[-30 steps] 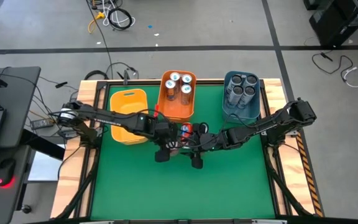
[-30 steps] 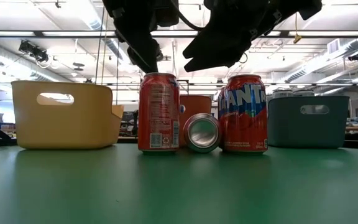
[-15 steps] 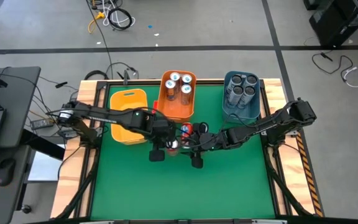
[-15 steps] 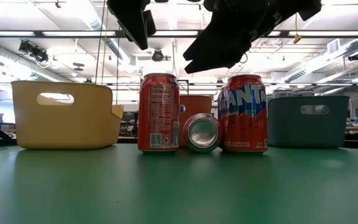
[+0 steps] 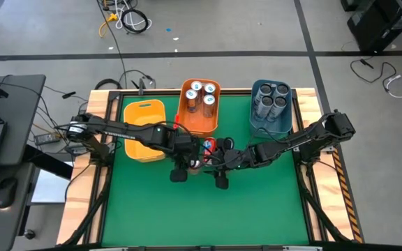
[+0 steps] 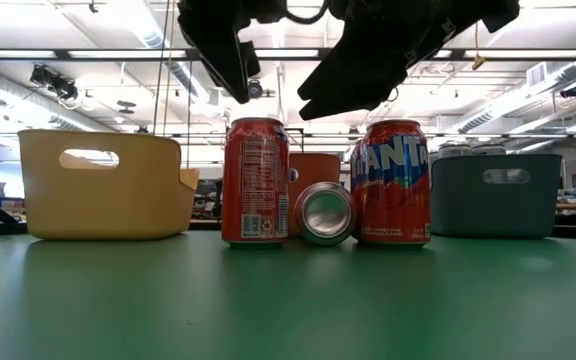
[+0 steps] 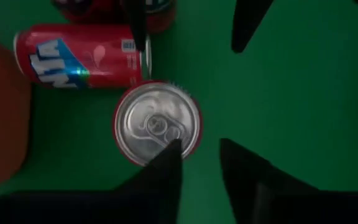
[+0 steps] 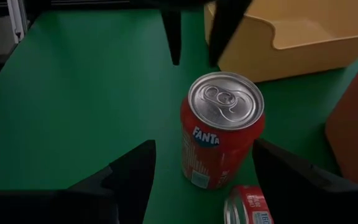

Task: Sort soda cans
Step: Put the orange soda can into the yellow bin

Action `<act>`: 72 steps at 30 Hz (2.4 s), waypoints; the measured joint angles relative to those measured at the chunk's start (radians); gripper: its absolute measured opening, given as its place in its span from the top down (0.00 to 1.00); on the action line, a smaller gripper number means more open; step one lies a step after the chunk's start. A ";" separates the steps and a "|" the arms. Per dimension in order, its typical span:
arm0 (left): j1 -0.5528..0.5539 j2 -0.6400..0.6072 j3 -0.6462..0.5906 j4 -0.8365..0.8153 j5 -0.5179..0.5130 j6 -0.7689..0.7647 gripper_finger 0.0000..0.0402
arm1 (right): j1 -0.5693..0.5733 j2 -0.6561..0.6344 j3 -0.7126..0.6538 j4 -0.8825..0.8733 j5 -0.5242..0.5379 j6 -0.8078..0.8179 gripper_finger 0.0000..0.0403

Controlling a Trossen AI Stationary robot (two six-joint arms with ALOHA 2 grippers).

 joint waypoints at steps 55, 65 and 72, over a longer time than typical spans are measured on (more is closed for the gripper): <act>0.045 0.116 0.027 0.012 -0.020 -0.052 0.23 | 0.000 0.000 0.000 -0.015 0.000 0.003 0.37; 0.022 0.115 0.058 -0.035 -0.025 -0.058 0.21 | 0.000 0.000 0.000 -0.008 0.000 0.003 0.37; 0.018 0.137 0.060 -0.037 -0.044 -0.132 0.20 | 0.000 0.000 0.000 -0.009 0.000 0.003 0.37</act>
